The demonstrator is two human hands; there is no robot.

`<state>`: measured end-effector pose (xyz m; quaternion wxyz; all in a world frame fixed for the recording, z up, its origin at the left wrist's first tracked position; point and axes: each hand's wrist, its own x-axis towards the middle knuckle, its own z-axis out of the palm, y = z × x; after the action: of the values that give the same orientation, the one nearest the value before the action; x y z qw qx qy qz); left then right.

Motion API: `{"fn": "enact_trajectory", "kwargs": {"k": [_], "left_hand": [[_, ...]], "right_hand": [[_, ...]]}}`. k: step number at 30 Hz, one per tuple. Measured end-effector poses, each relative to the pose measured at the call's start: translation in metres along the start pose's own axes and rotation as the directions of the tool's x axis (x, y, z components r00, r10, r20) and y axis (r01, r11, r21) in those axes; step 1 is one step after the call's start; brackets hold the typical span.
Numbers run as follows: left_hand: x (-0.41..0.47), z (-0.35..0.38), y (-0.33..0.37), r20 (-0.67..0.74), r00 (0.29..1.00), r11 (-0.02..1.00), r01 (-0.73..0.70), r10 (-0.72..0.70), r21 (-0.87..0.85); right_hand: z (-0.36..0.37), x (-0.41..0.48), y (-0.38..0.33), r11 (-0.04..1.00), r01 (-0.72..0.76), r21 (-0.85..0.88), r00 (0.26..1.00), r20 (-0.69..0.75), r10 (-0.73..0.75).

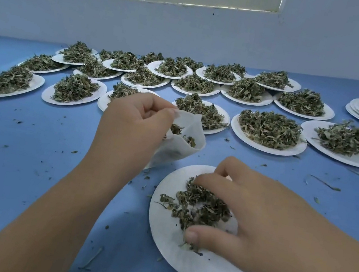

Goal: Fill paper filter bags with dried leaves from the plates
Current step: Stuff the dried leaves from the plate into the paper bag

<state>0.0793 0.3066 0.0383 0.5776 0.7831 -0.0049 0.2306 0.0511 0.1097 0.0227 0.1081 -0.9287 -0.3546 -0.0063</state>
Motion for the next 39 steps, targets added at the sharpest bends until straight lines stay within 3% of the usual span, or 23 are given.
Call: {"fn": "enact_trajectory", "kwargs": {"k": [4, 14, 23, 31, 39], "left_hand": [[0.000, 0.002, -0.002, 0.008, 1.000, 0.999, -0.011, 0.011, 0.032], [-0.002, 0.002, -0.002, 0.022, 0.999, 0.995, -0.044, 0.042, 0.089], [-0.003, 0.002, -0.001, 0.028, 0.998, 0.992, -0.063, 0.060, 0.107], [-0.005, 0.003, 0.000, 0.047, 0.996, 0.990, -0.076, 0.071, 0.115], [-0.008, 0.008, -0.001, 0.092, 0.987, 0.973, -0.148, 0.134, 0.178]], "right_hand": [[0.009, 0.000, -0.007, 0.998, 0.013, -0.065, 0.998, 0.056, -0.009], [0.010, 0.005, -0.013, 0.999, -0.010, 0.032, 0.996, 0.088, 0.007], [0.011, 0.006, -0.004, 0.979, 0.024, 0.201, 0.999, -0.042, -0.016], [-0.009, 0.004, 0.009, 0.841, -0.002, 0.541, 0.981, -0.163, 0.107], [-0.027, 0.005, 0.021, 0.644, 0.130, 0.754, 0.966, -0.243, 0.090]]}}
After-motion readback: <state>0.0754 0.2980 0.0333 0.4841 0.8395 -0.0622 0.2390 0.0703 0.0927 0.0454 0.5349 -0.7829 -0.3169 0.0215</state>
